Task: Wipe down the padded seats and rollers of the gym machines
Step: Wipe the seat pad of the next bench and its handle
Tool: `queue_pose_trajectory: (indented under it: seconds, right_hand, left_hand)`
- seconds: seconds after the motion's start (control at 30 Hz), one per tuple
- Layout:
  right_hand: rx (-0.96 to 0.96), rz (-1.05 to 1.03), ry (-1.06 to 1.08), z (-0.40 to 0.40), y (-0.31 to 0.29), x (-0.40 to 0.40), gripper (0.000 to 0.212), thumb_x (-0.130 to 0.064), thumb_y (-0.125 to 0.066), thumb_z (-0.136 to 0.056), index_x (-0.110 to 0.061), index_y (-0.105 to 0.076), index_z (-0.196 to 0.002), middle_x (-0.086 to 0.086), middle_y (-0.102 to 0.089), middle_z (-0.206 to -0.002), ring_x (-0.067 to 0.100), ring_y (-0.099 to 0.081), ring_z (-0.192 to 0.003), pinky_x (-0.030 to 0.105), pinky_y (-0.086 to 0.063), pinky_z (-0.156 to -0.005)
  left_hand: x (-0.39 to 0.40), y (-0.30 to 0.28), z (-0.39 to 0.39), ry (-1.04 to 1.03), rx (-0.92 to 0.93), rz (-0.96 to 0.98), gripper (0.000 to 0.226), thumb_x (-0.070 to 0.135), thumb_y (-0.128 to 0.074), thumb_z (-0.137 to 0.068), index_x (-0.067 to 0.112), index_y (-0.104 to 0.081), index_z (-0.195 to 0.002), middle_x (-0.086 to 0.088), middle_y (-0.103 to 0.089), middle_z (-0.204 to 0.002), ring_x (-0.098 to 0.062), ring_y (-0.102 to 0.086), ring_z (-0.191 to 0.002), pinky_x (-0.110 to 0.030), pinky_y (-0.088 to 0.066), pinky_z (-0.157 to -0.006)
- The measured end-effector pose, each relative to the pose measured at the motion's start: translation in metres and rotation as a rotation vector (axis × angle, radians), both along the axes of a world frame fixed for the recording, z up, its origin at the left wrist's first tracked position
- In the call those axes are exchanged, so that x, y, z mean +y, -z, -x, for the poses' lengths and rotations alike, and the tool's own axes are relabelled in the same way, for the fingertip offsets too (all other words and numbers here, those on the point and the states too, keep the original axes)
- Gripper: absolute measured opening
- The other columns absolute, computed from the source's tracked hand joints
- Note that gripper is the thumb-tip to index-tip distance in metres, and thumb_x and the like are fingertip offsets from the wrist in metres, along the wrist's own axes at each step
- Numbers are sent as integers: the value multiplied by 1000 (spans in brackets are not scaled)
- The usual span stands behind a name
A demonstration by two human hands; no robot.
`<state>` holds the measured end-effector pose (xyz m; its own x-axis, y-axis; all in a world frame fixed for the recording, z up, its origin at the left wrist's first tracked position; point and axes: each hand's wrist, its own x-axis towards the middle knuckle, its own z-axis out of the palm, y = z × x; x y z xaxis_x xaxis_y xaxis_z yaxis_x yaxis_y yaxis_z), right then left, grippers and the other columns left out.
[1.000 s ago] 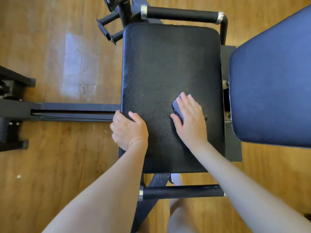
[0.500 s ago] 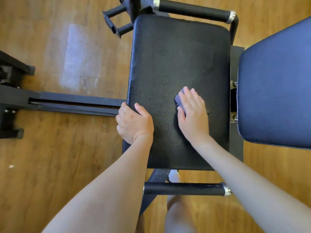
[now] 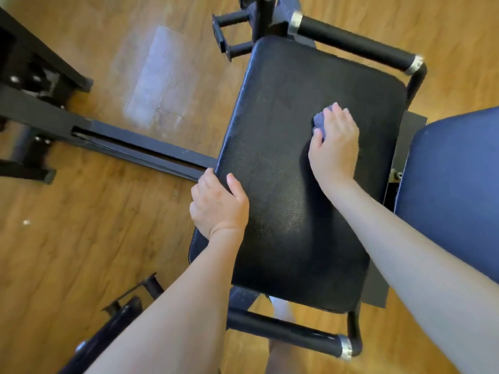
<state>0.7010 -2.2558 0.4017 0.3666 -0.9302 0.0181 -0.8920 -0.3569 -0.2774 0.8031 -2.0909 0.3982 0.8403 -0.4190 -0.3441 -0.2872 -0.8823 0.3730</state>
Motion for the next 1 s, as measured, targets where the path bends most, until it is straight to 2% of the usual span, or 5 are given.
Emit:
queue_pose_trajectory:
  seconds: [0.3,0.5,0.63,0.8,1.0]
  right_hand:
    - [65,-23,-539,14,-3,102,50,-22,-34,-85,0,-53,-125,16,-52,-134,34,-46,-125,46,-39,-100]
    - [2,-46,-718,21,-4,78,47,-19,-36,-85,1,-56,-122,16,-55,-130,37,-49,-122,48,-41,-97]
    - [-33,-36,-652,1,-1,64,42,-8,-45,-82,3,-56,-121,18,-52,-132,40,-45,-123,52,-36,-99]
    - [-33,-55,-526,-34,-1,89,42,-6,-45,-87,3,-50,-128,18,-44,-140,37,-36,-131,47,-26,-106]
    - [6,15,-1164,-33,-3,162,41,-15,-43,-83,0,-59,-118,16,-59,-125,36,-52,-118,49,-43,-95]
  left_hand:
    - [-2,2,0,-34,-63,-15,46,46,-33,-96,17,-48,-128,-5,-59,-116,-24,-52,-108,-38,-45,-81]
    - [5,0,-3,27,-42,59,44,45,-39,-94,16,-47,-126,-3,-59,-120,-24,-55,-107,-40,-50,-80]
    - [45,-11,10,96,5,17,59,43,-35,-97,13,-25,-147,-7,-27,-154,-24,-27,-140,-42,-27,-110]
    - [129,-21,75,-135,26,63,65,44,-32,-97,11,-14,-150,-5,-8,-159,-20,-2,-146,-40,-2,-116]
    - [195,-8,146,-285,204,131,85,51,-43,-93,19,18,-144,1,11,-158,-6,17,-140,-32,6,-117]
